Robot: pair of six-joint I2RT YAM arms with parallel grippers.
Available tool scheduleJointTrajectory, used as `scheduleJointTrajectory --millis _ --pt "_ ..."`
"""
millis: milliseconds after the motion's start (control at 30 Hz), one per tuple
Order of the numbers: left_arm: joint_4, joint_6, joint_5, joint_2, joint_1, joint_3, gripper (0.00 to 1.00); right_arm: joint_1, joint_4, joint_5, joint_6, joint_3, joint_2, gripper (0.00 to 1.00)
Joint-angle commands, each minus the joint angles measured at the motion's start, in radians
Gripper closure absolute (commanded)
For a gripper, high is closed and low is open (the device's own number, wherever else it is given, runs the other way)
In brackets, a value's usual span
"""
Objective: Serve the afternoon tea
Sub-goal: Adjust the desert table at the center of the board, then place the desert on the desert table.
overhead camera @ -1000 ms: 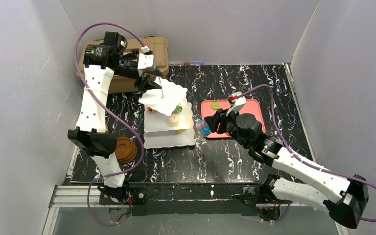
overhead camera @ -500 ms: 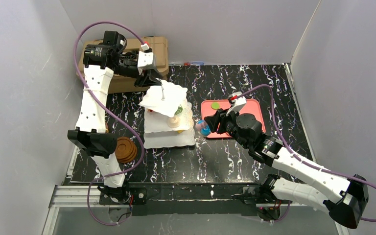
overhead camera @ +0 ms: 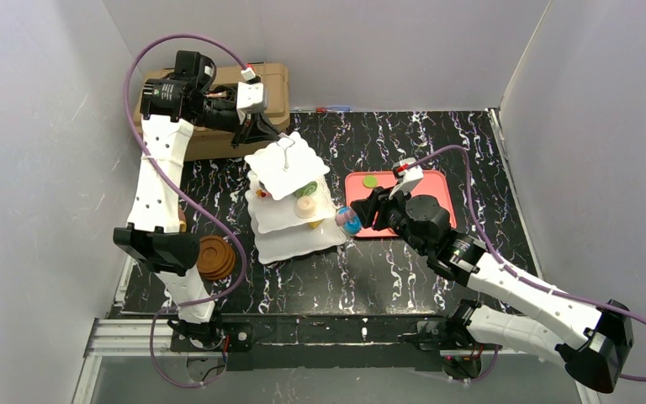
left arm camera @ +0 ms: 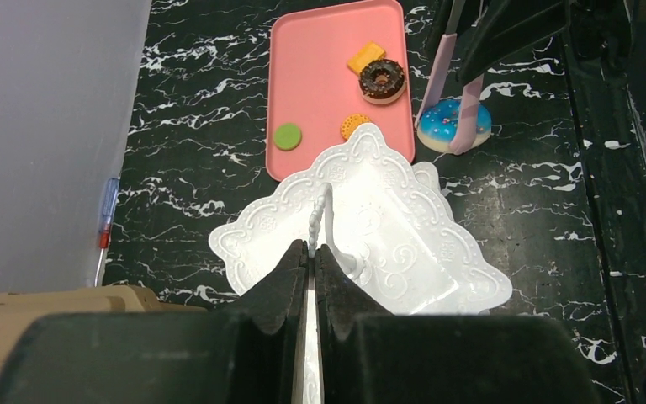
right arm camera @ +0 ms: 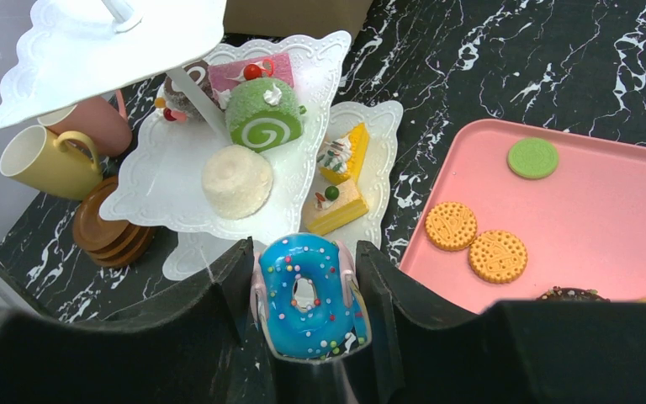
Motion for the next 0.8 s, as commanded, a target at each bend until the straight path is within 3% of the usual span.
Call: scheduleJointTrajectory --millis 0,67,333,600,767 --pt "0.061 -0.038 0.071 -0.084 -0.004 -0.016 1.00 0.005 0.029 0.006 0.008 0.026 -0.021 0.83" --pt "0.105 -0.075 0.076 -0.104 -0.004 -0.040 1.00 0.005 0.031 0.006 0.008 0.026 -0.019 0.83" --pt "0.553 -0.430 0.034 -0.247 -0.004 -0.256 1.00 0.005 0.037 0.015 0.003 0.018 -0.017 0.83" --pt "0.666 -0.535 0.003 -0.413 -0.004 -0.524 1.00 0.005 0.076 0.034 -0.015 0.000 0.001 0.83" --pt "0.902 -0.680 -0.082 -0.550 -0.004 -0.764 1.00 0.005 0.119 0.035 -0.017 -0.035 0.015 0.83"
